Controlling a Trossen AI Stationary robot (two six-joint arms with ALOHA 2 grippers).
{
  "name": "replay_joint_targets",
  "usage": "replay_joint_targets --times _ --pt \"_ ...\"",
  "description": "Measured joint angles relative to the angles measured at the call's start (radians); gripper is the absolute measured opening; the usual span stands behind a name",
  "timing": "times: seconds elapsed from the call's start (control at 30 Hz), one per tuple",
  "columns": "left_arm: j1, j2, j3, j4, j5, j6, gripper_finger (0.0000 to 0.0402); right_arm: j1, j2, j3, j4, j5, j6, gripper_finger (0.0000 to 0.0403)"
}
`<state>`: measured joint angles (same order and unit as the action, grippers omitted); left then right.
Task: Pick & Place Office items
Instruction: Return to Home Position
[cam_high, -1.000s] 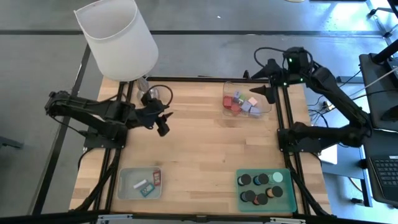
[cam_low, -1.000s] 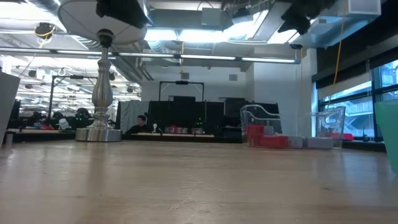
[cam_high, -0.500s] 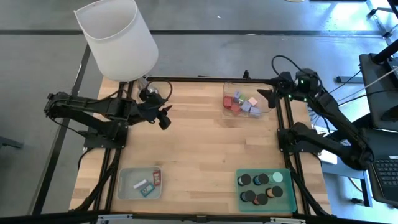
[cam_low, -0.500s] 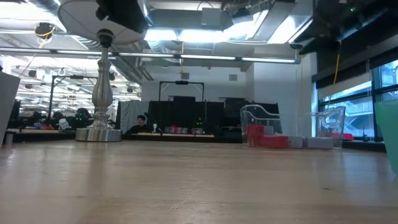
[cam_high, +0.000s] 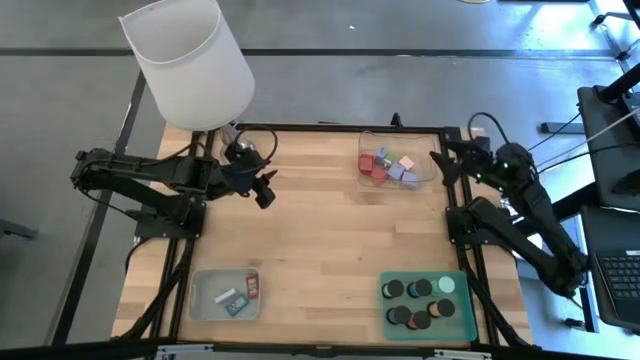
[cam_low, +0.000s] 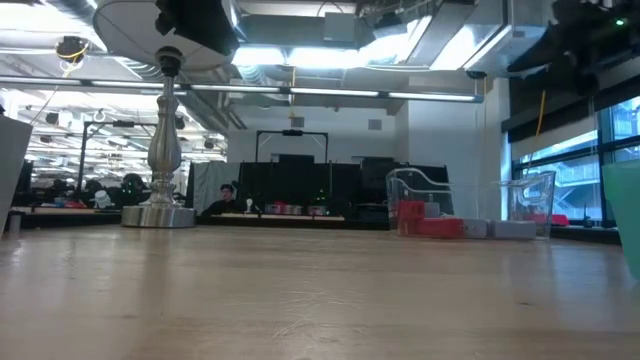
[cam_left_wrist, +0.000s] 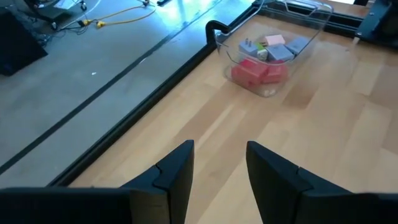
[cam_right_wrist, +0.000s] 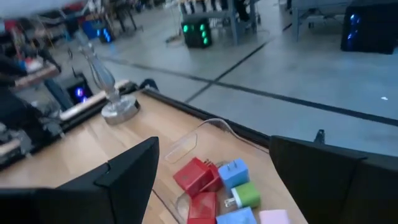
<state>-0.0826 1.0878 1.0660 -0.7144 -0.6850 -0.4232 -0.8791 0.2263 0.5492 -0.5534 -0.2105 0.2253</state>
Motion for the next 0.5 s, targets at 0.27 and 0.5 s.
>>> replay_joint_targets --times 0.27,0.5 --pt "0.000 0.000 0.000 0.000 -0.054 0.157 0.0143 0.000 -0.214 -0.138 0.045 0.070 0.135 0.0307" --pt "0.003 0.000 0.000 0.001 -0.061 0.144 0.0143 0.000 -0.222 -0.242 0.171 0.068 0.252 0.0307"
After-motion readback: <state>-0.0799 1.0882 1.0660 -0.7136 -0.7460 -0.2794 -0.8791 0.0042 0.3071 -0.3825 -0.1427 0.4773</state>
